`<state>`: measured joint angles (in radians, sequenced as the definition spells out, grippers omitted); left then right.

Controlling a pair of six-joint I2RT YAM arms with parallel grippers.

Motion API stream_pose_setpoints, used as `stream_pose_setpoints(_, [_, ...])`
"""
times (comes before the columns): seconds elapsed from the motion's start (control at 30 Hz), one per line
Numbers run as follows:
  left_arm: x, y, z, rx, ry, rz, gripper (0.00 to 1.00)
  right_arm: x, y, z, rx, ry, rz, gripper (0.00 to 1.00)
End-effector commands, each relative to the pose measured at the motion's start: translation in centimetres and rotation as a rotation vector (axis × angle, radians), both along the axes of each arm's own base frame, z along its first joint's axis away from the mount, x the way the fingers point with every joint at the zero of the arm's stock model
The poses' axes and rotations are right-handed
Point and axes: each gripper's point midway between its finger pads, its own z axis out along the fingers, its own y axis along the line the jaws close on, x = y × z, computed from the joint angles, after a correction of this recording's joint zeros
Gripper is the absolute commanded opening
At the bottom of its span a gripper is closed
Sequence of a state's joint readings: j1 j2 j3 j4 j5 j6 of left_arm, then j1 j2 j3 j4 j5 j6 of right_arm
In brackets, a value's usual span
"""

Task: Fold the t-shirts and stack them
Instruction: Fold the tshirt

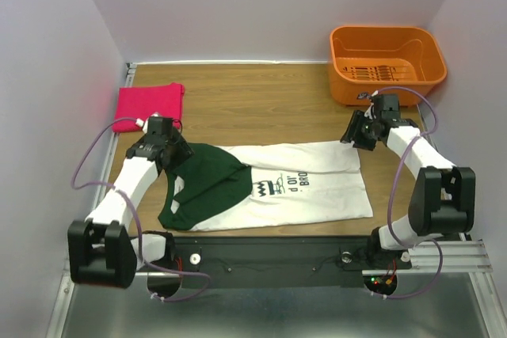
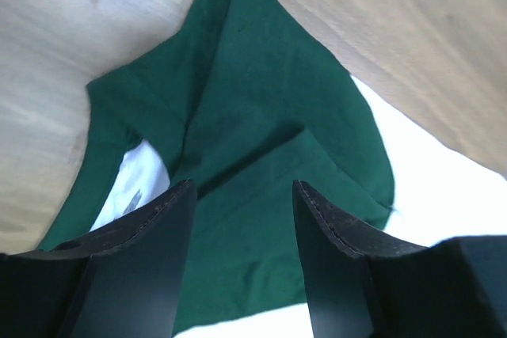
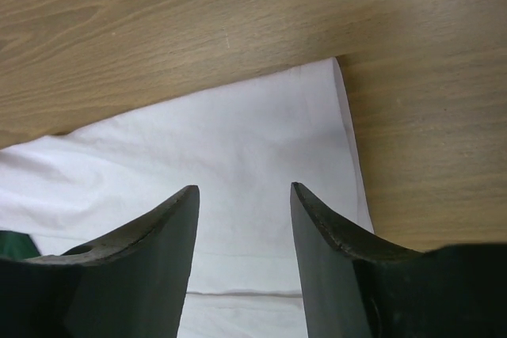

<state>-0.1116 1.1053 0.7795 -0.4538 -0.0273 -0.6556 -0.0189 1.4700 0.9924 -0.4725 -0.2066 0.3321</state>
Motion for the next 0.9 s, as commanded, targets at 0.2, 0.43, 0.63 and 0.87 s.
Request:
stream_pose_setpoints(0.2, [6.8,1.4,-1.8,0.186,0.003,0.002,0.67,2.8,0.1,-1.6,0.012,-0.003,0.008,0.52])
stream_pose_setpoints(0.43, [8.6,1.5,-3.1,0.223,0.009,-0.022,0.72,2.4,0.0,-3.5,0.003,0.037,0.011,0.52])
stream_pose_setpoints(0.63, [9.8,1.5,-4.4,0.242,0.031,-0.034,0.62,2.0,-0.5,-4.7,-0.02,0.06,0.0,0.51])
stream_pose_setpoints(0.87, [10.3,1.7,-5.1,0.255,0.053,-0.023,0.52,1.3,-0.9,-5.5,-0.045,0.078,-0.007,0.51])
